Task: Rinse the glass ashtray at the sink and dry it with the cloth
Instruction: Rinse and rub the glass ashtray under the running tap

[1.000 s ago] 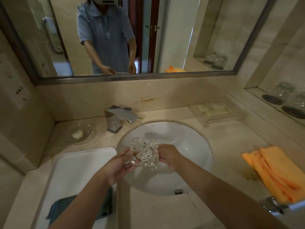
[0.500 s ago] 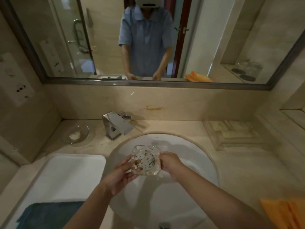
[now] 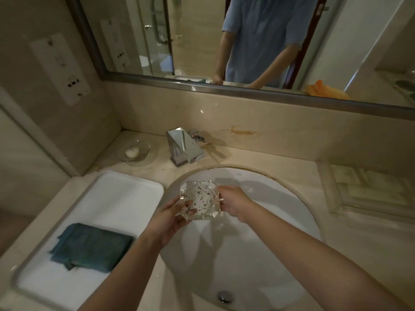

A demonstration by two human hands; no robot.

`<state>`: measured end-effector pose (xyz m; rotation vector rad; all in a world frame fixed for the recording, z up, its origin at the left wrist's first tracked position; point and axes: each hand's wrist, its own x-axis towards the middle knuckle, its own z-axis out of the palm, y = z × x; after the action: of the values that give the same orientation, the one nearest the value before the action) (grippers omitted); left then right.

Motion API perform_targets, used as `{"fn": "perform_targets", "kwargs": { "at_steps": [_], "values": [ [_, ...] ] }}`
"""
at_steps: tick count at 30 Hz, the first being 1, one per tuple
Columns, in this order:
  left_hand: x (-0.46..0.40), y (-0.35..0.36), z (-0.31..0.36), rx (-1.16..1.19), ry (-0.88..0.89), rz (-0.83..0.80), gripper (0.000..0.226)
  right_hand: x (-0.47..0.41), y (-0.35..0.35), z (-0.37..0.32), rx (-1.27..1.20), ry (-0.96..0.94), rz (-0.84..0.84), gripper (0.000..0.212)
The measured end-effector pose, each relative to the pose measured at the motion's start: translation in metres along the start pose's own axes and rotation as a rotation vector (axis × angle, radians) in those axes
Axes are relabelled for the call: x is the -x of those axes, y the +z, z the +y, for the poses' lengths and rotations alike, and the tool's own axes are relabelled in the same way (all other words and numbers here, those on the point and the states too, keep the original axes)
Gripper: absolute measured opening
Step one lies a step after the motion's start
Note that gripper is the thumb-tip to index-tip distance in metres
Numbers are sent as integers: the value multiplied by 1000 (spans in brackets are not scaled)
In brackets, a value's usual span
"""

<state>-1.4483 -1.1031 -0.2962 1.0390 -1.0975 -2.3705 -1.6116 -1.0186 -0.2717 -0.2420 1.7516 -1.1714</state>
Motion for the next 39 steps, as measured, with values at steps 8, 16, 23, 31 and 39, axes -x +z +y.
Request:
{"fn": "perform_targets", "kwargs": {
  "at_steps": [8, 16, 23, 31, 39],
  "values": [
    [-3, -10, 8, 20, -5, 39, 27, -18, 13, -21, 154, -61, 58, 22],
    [-13, -2, 12, 49, -57, 39, 28, -43, 9, -80, 309, -273, 178, 36],
    [-29, 1, 11, 85, -100, 2, 28, -68, 29, -105, 359, -382, 166, 29],
    [-53, -6, 10, 87, -122, -15, 29, -87, 39, -111, 398, -419, 213, 29],
    [-61, -5, 11, 48, -110, -18, 31, -86, 38, -110, 356, -417, 212, 31]
  ]
}}
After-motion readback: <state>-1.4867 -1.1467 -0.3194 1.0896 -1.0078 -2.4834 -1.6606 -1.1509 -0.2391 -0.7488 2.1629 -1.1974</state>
